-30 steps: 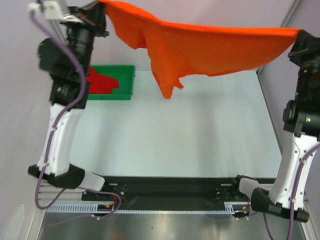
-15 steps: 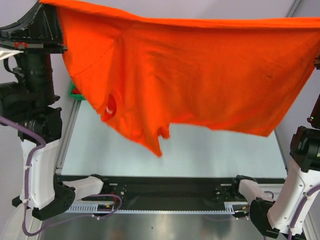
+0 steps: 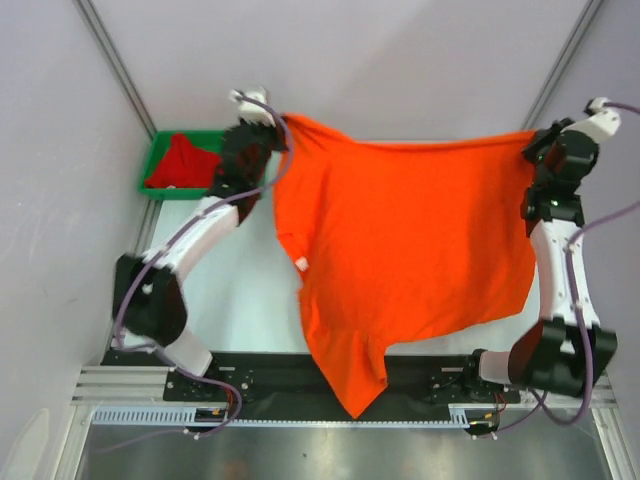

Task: Fold and stack the t-shirts
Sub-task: Flatten the tshirt out

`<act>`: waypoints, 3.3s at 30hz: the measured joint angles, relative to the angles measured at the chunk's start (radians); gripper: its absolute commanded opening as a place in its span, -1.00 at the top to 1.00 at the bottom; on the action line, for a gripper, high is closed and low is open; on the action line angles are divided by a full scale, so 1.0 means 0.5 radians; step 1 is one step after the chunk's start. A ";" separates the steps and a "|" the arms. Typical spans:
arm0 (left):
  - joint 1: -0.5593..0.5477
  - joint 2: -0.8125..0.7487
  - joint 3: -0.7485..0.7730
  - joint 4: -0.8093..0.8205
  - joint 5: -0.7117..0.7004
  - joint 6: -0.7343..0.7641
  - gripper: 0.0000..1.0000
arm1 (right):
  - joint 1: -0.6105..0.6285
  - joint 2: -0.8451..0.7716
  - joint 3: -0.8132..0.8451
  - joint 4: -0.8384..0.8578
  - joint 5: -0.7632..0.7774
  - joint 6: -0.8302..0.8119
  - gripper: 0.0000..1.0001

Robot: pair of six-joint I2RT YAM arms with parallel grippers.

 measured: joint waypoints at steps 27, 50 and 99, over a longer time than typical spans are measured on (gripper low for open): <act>0.008 1.712 1.246 -0.221 0.242 -0.556 0.92 | -0.090 1.705 0.713 0.102 0.172 -0.346 0.99; 0.033 1.098 0.813 -1.269 0.384 -0.392 -0.26 | 0.062 1.812 1.387 -1.427 0.197 -0.106 -0.30; 0.065 1.565 1.317 -2.111 0.029 -0.141 0.96 | 1.912 1.041 -0.277 -1.137 -1.118 0.282 0.21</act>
